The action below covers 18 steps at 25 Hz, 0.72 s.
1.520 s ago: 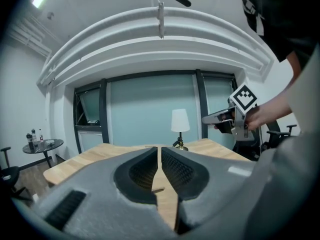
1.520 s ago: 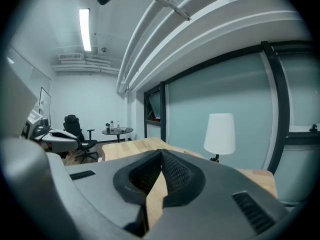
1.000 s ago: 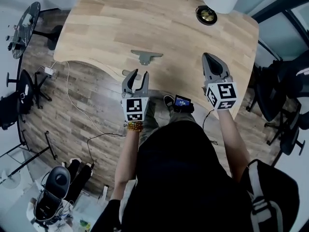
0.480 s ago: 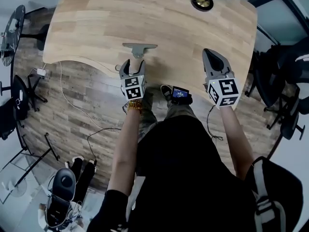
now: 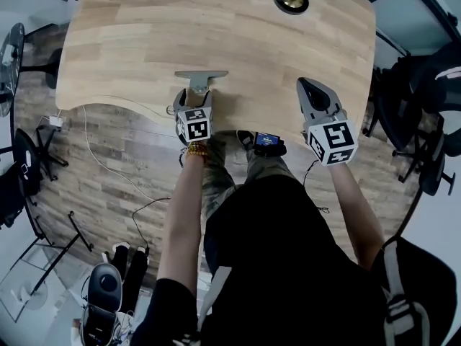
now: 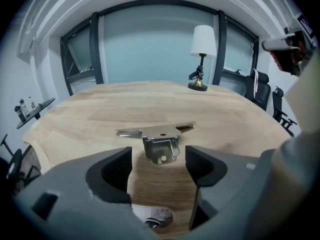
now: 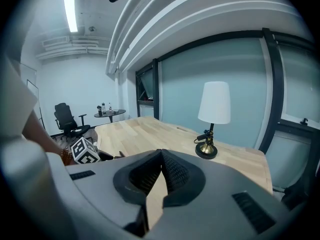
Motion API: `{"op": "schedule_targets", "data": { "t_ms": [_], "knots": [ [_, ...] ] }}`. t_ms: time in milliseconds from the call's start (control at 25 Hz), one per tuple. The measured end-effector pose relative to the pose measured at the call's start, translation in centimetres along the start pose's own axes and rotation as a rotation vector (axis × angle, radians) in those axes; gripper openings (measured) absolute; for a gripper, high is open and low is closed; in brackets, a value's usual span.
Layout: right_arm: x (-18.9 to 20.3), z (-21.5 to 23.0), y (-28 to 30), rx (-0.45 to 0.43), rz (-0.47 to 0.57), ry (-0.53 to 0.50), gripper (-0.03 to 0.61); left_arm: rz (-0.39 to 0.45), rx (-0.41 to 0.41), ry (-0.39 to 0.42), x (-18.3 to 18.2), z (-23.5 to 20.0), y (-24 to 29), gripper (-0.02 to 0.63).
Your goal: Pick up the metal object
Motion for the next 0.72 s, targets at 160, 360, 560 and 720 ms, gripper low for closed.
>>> {"op": "schedule_targets", "data": {
  "t_ms": [160, 360, 560, 720],
  "knots": [
    [0.2, 0.1, 0.1, 0.008, -0.010, -0.001, 0.002, -0.001, 0.011, 0.001, -0.8, -0.4, 1.3, 0.334],
    [0.6, 0.2, 0.0, 0.015, -0.025, -0.003, 0.002, -0.021, 0.019, -0.041, -1.3, -0.1, 2.5, 0.336],
    [0.3, 0.1, 0.2, 0.010, -0.025, -0.015, 0.002, -0.015, 0.013, -0.052, -2.8, -0.4, 3.6, 0.334],
    [0.4, 0.2, -0.1, 0.014, -0.031, -0.011, 0.002, -0.039, 0.017, -0.068, -3.0, 0.1, 3.6, 0.311]
  ]
}}
Point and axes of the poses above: the fingertips, and each gripper's own axes: y forward along the fingers, z to its right, x out of its underside, the point moved 1 cm from there along -y, backward along the fingers, and after that the axes turned 7 degrees about x, right-handed, at the moved point
